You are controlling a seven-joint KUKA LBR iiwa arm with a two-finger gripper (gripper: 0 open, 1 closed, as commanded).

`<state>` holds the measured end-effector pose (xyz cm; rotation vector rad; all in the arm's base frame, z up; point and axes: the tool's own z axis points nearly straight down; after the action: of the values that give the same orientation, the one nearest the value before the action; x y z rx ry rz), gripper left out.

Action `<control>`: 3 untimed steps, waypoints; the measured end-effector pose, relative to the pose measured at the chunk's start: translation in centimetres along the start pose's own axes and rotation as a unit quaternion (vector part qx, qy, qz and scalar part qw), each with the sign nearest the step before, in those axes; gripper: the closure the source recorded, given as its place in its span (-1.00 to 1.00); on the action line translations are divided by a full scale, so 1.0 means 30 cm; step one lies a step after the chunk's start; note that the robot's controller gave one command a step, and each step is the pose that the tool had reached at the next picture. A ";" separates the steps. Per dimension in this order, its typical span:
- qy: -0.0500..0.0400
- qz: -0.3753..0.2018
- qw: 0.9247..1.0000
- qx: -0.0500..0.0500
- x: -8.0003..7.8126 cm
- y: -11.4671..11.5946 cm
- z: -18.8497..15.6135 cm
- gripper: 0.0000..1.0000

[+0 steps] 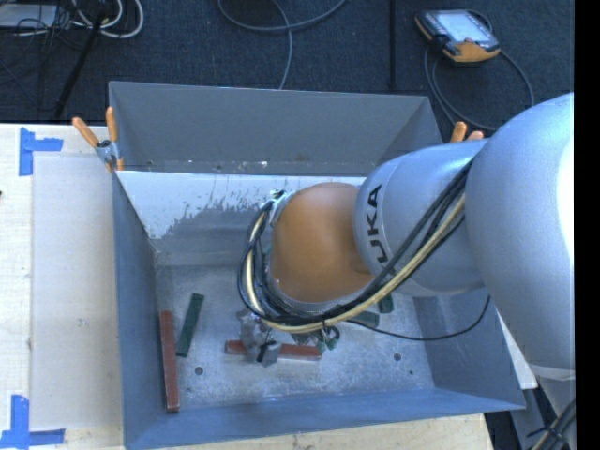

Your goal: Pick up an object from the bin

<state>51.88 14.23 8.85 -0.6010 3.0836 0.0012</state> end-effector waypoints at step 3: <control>0.000 0.002 1.000 0.000 0.001 -0.001 0.000 -1.00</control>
Offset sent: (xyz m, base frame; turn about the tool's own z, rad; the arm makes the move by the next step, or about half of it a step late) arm 0.0000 0.0000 0.0000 0.0000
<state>51.88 14.19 8.84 -0.5936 3.0860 0.0017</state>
